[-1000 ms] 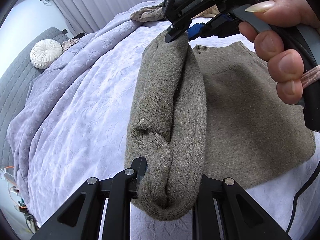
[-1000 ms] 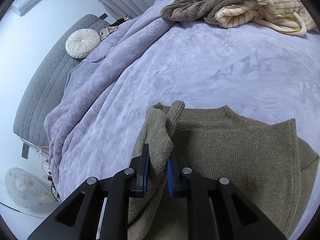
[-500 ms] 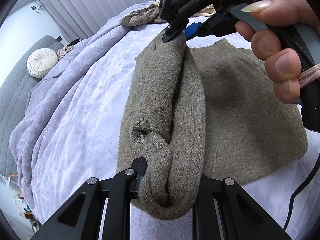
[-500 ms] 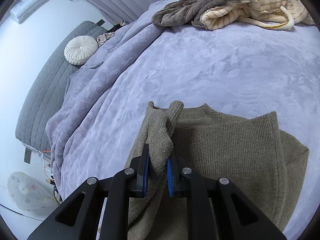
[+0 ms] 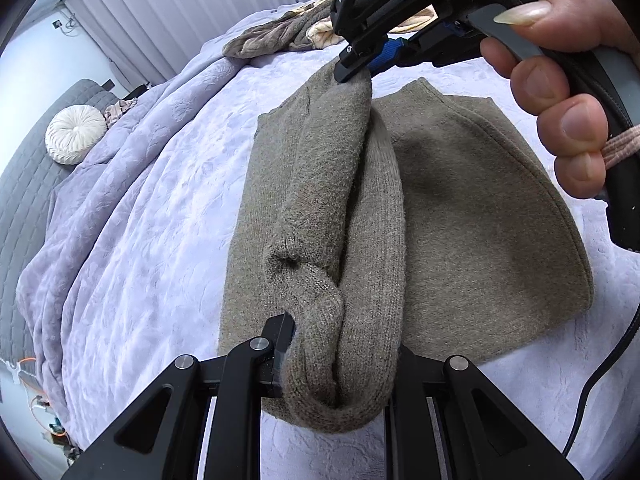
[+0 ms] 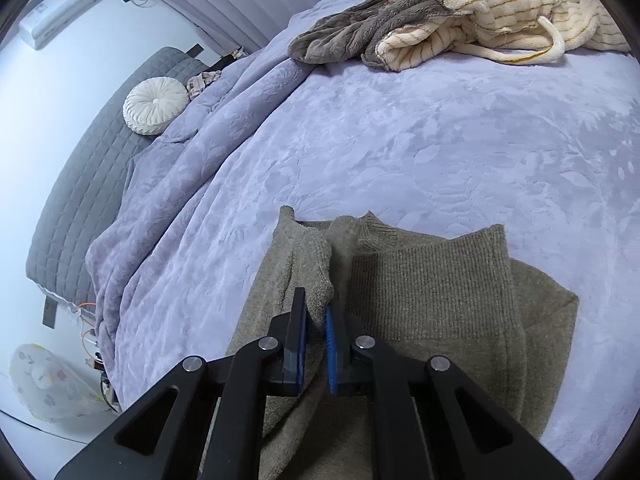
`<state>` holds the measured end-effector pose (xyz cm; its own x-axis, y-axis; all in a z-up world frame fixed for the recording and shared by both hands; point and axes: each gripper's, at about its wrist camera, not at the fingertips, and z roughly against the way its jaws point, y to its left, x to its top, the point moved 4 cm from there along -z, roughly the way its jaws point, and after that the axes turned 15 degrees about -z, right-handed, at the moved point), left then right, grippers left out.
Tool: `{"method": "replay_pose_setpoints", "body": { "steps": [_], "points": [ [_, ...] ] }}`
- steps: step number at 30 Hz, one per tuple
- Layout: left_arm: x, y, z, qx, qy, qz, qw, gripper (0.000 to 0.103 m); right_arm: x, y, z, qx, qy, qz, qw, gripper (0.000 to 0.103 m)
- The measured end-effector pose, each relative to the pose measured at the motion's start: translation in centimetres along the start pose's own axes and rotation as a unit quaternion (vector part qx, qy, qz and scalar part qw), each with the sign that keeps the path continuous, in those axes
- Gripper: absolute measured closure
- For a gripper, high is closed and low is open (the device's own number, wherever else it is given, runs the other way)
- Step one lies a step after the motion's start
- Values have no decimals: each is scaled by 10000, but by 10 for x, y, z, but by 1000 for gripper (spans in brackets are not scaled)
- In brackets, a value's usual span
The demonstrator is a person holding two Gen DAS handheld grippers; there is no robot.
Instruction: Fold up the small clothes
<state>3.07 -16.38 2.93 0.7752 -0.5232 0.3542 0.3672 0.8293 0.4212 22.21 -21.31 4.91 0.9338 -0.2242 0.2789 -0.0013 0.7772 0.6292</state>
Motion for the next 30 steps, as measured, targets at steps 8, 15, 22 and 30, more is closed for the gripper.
{"method": "replay_pose_setpoints", "body": {
  "steps": [8,15,22,30],
  "points": [
    [0,1,-10,-92,75,9,9999,84,-3,-18,0,191,170,-264,9993,88],
    [6,5,-14,-177,56,50,9998,84,-5,-51,-10,551,453,-947,9929,38],
    [5,8,-13,-283,52,138,9995,84,-13,-61,-47,900,879,-1437,9816,38],
    [7,5,-11,-335,40,209,9992,84,-15,-30,-62,751,905,-791,9899,79]
  ]
}}
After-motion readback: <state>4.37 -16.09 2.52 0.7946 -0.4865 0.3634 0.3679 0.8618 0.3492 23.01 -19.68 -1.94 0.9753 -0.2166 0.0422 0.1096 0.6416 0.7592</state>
